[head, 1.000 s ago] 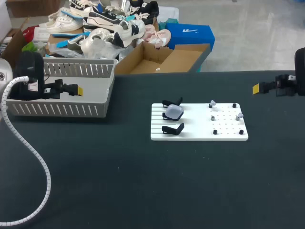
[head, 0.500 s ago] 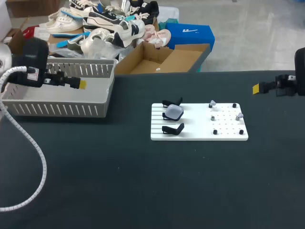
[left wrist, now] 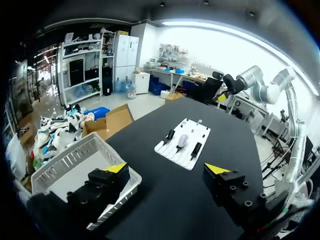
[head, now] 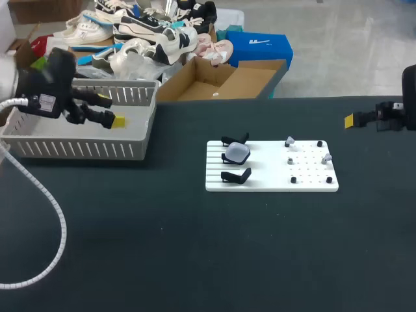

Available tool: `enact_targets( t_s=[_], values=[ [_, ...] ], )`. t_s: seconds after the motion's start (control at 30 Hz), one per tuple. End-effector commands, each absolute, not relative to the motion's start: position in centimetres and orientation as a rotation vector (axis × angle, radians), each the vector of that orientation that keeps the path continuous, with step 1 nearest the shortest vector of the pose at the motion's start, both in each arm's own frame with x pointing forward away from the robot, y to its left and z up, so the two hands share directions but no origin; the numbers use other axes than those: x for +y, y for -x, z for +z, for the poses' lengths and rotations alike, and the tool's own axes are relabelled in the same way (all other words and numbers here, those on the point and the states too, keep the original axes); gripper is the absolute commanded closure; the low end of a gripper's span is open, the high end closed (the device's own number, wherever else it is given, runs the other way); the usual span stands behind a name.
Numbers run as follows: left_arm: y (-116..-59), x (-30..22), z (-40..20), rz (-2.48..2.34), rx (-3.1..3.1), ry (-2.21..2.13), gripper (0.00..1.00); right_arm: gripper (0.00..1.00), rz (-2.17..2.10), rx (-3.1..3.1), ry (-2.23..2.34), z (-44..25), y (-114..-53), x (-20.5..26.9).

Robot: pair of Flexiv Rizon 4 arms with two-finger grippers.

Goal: Pick up each earbud case from the left stands, insert the matching earbuds, close the lid, and place the case in the box.

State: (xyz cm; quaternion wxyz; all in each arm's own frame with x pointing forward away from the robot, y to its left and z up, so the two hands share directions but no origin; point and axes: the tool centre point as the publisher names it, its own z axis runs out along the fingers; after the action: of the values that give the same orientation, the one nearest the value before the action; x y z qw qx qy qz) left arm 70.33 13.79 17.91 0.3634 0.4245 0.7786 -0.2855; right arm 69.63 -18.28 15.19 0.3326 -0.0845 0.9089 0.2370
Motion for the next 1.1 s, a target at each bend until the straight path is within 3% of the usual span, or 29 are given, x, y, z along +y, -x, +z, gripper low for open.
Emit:
enact_targets(
  t_s=[0.03, 1.1],
  values=[
    [-70.4, 12.6, 16.7, -0.903, 1.459, -1.569, 0.00, 0.00, 0.627, 2.372, 0.226, 15.0, -69.8, -18.4],
    [-71.3, -0.9, 10.0, -0.900, 1.481, -1.598, 0.00, 0.00, 0.627, 2.372, 0.226, 15.0, -69.8, -18.4]
  ],
)
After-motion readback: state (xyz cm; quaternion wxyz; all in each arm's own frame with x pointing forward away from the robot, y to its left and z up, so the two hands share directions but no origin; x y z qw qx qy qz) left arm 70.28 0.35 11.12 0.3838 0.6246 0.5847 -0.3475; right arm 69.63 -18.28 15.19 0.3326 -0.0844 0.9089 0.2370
